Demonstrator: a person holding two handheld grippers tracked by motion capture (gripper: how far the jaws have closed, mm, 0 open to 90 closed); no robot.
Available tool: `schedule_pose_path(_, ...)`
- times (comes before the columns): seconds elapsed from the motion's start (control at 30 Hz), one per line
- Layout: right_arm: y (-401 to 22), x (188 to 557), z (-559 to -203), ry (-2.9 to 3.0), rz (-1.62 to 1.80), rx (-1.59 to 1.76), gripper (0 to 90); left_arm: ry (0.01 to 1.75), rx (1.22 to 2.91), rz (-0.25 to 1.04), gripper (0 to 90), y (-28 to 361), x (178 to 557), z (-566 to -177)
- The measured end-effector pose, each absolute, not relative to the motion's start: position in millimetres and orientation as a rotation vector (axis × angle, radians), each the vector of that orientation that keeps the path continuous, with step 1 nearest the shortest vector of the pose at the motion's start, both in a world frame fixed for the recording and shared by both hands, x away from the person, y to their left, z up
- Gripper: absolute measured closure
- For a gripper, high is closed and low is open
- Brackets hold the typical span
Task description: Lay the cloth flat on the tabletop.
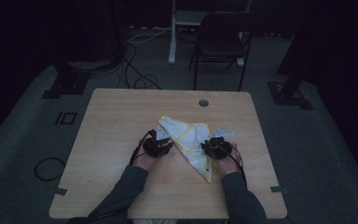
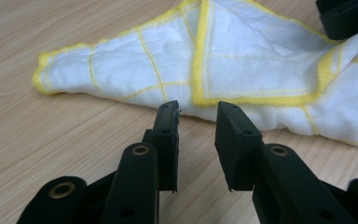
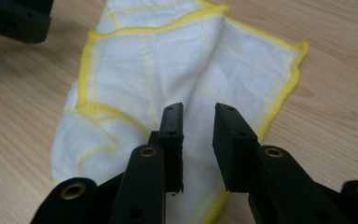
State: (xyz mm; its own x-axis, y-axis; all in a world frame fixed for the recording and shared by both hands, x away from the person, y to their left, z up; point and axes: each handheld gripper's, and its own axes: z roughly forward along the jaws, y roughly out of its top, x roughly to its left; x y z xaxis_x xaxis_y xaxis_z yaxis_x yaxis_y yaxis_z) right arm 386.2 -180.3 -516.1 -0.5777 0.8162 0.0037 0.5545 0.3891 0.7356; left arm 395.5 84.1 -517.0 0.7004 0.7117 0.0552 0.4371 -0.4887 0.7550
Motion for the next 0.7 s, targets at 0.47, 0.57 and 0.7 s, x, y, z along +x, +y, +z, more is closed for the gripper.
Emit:
schedule_pose_path(0.47, -188, 375, -529, 2.296, 0.992, 1.209, 72.9, 0.911, 2.109, 0.396, 65.4, 74, 412, -518)
schedule_pose_path(0.57, -190, 374, -533, 2.293, 0.994, 1.223, 72.6, 0.914, 2.111, 0.389, 65.1, 71, 416, -519)
schedule_pose_path(0.7, -191, 374, -537, 2.297, 0.985, 1.238, 72.3, 0.92, 2.11, 0.371, 64.2, 67, 418, -522)
